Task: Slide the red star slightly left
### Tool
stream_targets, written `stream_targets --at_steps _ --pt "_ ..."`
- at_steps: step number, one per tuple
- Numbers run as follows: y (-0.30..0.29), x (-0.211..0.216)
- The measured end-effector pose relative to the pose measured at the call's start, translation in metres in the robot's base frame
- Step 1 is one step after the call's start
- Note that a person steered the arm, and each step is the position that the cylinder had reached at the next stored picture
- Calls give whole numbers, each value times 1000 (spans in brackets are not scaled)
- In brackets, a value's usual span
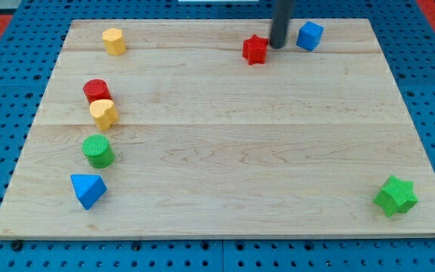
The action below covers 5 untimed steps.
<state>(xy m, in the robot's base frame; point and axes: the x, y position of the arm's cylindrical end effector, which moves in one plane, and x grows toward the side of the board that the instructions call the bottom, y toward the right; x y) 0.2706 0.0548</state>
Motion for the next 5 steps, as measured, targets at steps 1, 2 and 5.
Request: stream_targets --at_steps 1,2,5 --pt "-121 33" --pt "-73 41" --pt "-174 68"
